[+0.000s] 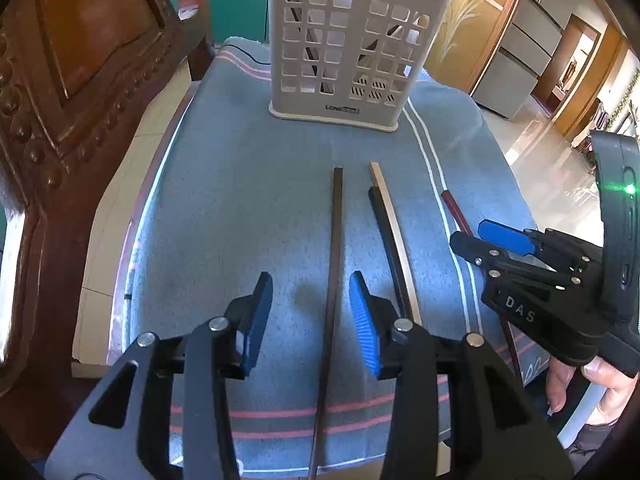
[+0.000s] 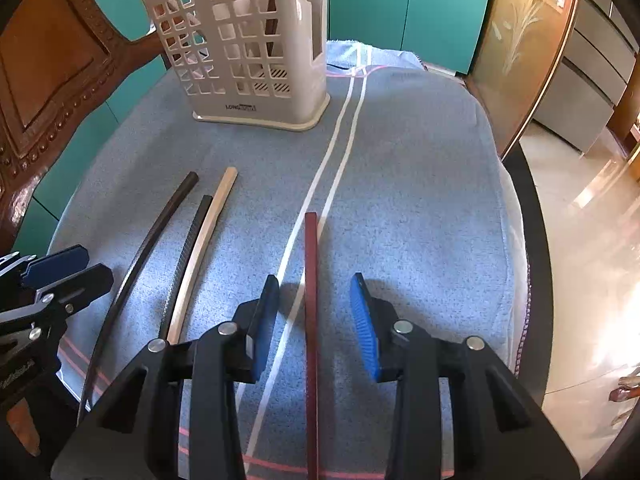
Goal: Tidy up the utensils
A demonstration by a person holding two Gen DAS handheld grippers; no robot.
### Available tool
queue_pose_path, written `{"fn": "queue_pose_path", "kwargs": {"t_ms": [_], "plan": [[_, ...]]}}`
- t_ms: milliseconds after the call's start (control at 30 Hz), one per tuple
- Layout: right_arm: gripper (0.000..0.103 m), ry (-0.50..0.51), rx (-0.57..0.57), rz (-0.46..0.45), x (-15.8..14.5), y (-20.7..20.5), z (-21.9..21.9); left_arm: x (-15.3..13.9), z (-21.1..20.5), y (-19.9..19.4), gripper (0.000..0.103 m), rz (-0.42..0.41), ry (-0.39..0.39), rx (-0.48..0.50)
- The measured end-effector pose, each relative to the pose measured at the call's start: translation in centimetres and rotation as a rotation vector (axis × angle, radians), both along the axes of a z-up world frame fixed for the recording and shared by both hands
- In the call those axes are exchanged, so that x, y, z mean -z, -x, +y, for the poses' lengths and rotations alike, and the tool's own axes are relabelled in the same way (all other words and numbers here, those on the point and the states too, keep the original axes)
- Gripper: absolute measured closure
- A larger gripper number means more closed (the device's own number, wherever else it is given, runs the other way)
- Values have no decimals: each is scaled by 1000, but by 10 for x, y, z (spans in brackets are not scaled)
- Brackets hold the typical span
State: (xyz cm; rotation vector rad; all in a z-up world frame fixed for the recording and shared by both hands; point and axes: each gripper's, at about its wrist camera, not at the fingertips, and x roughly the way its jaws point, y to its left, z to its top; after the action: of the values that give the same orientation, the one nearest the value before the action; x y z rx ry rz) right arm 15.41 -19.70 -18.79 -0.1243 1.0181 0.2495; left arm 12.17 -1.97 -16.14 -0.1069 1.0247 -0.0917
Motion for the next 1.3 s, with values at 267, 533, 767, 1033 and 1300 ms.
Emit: {"fn": "queue_pose_path", "kwargs": {"t_ms": [267, 533, 767, 1033, 1300], "plan": [[66, -33, 1, -8, -4, -6, -5, 4, -1, -23, 56, 24, 24, 6], [87, 11, -17, -9, -3, -3, 1, 19, -27, -49, 56, 49, -128, 31], [97, -121, -24, 28, -6, -6, -8, 17, -38, -59, 96, 50, -124, 90], [97, -200, -14, -148, -77, 14, -24, -38, -35, -39, 96, -87, -75, 79], [96, -328, -54, -348, -189, 37, -38, -164, -8, -6, 96, -317, 24, 99]]}}
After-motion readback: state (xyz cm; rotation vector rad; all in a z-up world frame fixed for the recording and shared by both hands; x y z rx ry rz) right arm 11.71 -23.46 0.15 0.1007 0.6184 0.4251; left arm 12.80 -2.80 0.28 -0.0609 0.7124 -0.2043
